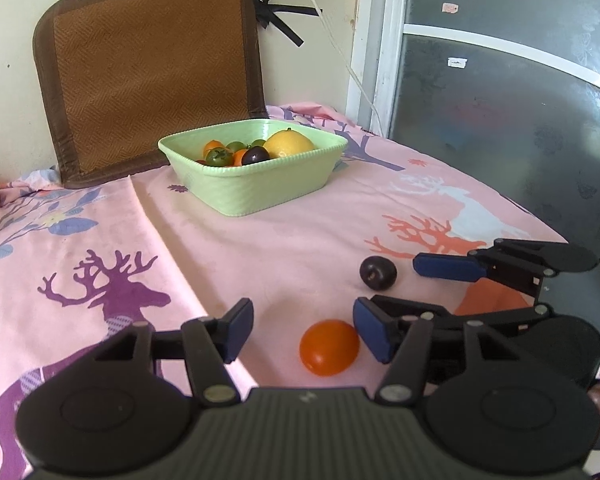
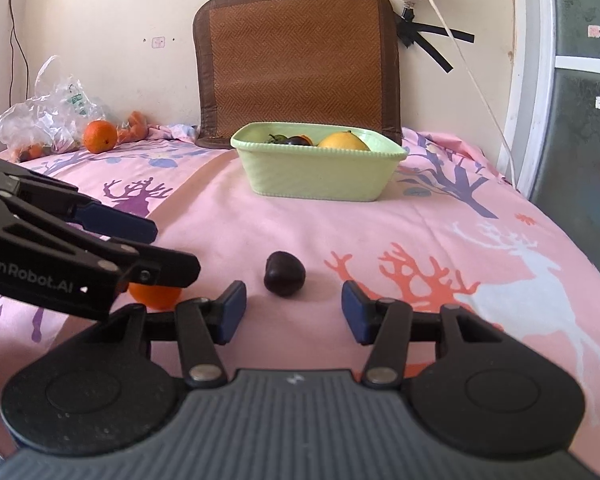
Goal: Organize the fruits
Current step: 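Grasp the small orange with the left tool while the right tool grasps the dark plum, then carry both fruits over the green bowl and open both tools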
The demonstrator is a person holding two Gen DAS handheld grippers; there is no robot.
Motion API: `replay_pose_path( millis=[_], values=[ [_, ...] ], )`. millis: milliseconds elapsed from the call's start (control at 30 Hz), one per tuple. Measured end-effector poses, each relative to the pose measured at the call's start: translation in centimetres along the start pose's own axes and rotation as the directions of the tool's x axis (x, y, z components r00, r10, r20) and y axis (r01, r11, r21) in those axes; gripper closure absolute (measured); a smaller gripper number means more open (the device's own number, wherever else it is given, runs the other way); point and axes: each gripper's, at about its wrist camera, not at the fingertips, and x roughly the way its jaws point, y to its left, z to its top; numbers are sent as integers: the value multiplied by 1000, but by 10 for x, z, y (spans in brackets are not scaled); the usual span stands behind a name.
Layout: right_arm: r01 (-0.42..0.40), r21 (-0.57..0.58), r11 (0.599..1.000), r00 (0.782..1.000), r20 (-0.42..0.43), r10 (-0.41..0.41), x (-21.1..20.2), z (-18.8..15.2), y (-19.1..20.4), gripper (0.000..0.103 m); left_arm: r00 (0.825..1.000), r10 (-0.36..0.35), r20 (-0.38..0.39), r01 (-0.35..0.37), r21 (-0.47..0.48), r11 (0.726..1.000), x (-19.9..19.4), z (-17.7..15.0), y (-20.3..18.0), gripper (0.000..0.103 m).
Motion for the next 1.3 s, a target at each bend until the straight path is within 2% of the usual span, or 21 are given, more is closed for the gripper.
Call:
replay_pose_path(
  millis=[100,233,333,433,467,533,633,667,700,800,867,1067,1167,1300],
  values=[
    [-4,-9,1000,1000,16,4,-5,-4,0,48,1000,0,0,0,26,1000,-3,-7,-3,42],
    [-20,3,1000,999,26,20,-8,-4,-6,48,1000,5,-15,-4,81,997,-5,-19,-12,43],
    [-33,10,999,998,46,33,-11,-2,-7,48,1000,4,-15,-2,94,996,-6,-19,-14,54],
    [-40,-23,999,998,47,41,-9,1,0,48,1000,-7,-11,8,89,996,-6,-19,-14,69],
    [-36,-34,999,999,38,37,-6,3,2,49,1000,-9,-11,10,88,996,-6,-19,-14,70],
    [-36,-45,998,999,12,37,2,5,4,54,1000,-12,-11,13,85,996,-7,-19,-13,70],
    [-48,-37,998,999,-21,47,10,9,2,68,1000,-13,-13,13,68,998,-8,-16,-8,70],
    [-56,-31,998,998,-24,56,11,10,1,79,1000,-11,-12,12,58,998,-8,-14,-5,70],
    [-51,-33,998,998,-23,50,11,10,2,78,1000,-14,-10,14,45,999,-7,-10,-1,70],
    [-70,-12,997,997,-15,70,11,12,-1,79,1000,-23,5,23,12,1000,-5,5,13,70],
    [-81,18,997,997,20,81,11,20,-7,79,999,-25,21,25,0,1000,0,22,24,70],
    [-47,62,997,990,139,38,30,65,-24,78,997,-26,74,30,-53,998,36,87,60,70],
    [-40,74,996,989,144,29,56,82,-28,78,997,-26,69,32,-89,996,64,115,79,70],
    [-25,89,996,993,119,14,86,88,-28,76,999,-11,47,18,-149,989,103,140,101,69]
  ],
)
